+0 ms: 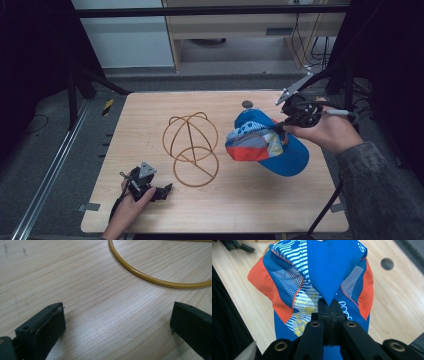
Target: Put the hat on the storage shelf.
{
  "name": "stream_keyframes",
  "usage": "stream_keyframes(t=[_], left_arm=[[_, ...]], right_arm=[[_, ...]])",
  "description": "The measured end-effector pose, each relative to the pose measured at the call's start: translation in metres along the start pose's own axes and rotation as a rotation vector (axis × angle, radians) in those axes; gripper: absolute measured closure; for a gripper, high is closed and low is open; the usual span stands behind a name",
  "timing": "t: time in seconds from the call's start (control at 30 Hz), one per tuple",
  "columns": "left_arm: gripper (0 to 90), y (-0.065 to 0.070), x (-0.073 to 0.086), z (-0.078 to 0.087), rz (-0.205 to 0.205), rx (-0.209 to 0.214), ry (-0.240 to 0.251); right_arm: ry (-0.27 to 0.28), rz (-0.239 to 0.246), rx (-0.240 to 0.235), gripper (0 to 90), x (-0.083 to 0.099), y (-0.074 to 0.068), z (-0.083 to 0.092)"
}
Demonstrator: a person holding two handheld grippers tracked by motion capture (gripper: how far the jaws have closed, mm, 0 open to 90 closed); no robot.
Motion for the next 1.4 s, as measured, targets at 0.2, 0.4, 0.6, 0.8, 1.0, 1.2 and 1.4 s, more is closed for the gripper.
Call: stream_keyframes(t=[0.2, 0.4, 0.6, 0.8, 1.0, 1.2, 1.4], left_arm=[[0.0, 0.0, 0.0, 0.0, 0.0, 0.0, 0.0], [0.0, 0.0, 0.0, 0.0, 0.0, 0.0, 0.001], [0.0, 0.0, 0.0, 0.0, 0.0, 0.0, 0.0], [0.0, 0.0, 0.0, 0.0, 0.001, 0.0, 0.001], [0.0, 0.0, 0.0, 0.0, 0.002, 0.0, 0.001], [0.0, 0.0, 0.0, 0.0, 0.003, -0.001, 0.002], [0.0, 0.0, 0.0, 0.0, 0.001, -0.001, 0.003]], right_arm=[[0.034, 0.031, 0.016, 90.0, -0.022, -0.002, 0.025], [0.088, 0.038, 0.007, 90.0, -0.04, -0.004, 0.046], [0.111, 0.057, 0.018, 90.0, -0.05, -0.006, 0.058], [0.128, 0.078, 0.018, 90.0, -0.057, -0.014, 0.059], [0.18, 0.111, 0.013, 90.0, -0.073, -0.028, 0.063], [0.229, 0.144, 0.013, 90.0, -0.094, -0.042, 0.063], [0.256, 0.17, 0.002, 90.0, -0.112, -0.055, 0.056]])
Point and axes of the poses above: each handheld gripper's, and its own axes: z roughly backward along the jaws, x roughly out of its underside, y roughly to its right, the point moved 10 cm from there along -z, roughly forward along the jaws, and after that the axes turned 1 degree about -y, right-handed, at the moved point
